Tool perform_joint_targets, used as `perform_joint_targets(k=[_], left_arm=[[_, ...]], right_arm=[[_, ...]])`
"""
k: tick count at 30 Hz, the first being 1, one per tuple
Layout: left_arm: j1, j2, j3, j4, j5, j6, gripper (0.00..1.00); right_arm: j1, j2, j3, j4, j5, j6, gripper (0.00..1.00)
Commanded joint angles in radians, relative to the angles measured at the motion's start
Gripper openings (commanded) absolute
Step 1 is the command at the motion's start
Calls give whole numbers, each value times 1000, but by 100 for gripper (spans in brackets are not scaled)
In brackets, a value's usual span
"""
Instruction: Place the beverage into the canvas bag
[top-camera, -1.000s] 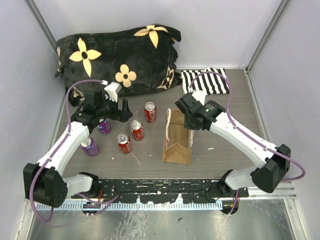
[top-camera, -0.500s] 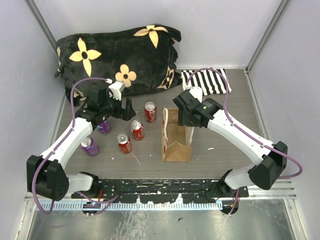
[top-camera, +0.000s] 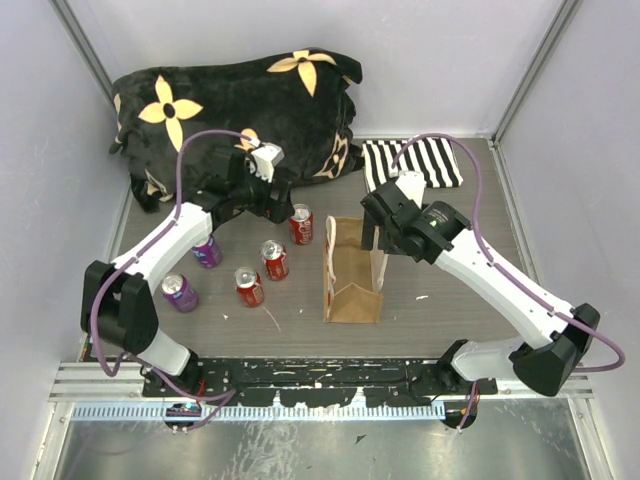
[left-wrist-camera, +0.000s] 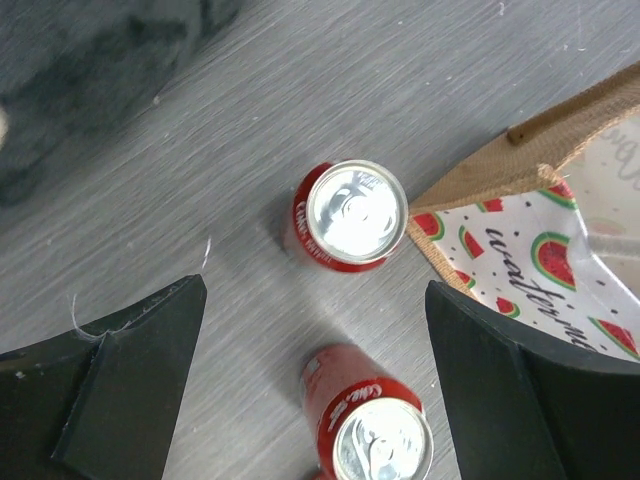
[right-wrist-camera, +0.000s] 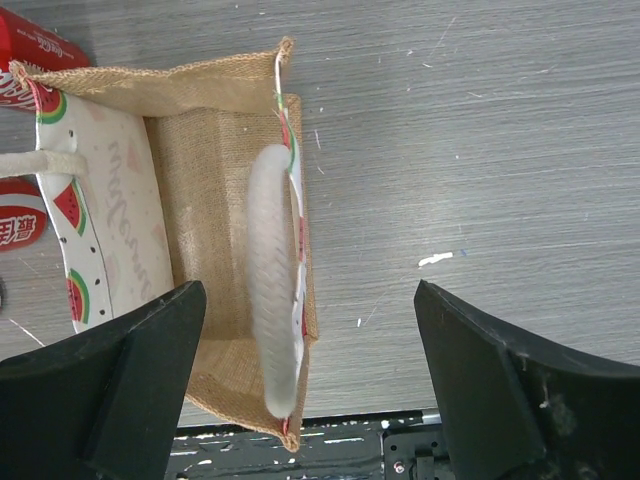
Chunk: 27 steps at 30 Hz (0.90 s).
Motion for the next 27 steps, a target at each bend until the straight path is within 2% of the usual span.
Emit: perform_joint_targets(k=[1,11,20,27], left_arm=[[-53,64,78,-19,31,60,98],[-100,227,196,-71,58,84,98],[-152,324,262,-105,-39,127,98],[-174,343,239,-111,-122,151,98]], right_arm=[[5,-66,46,-34,59,45,92],[4,-131,32,-109,84,89,93],[4,-170,21,-152,108,119,94],[4,-193,12,-171,122,141,93]])
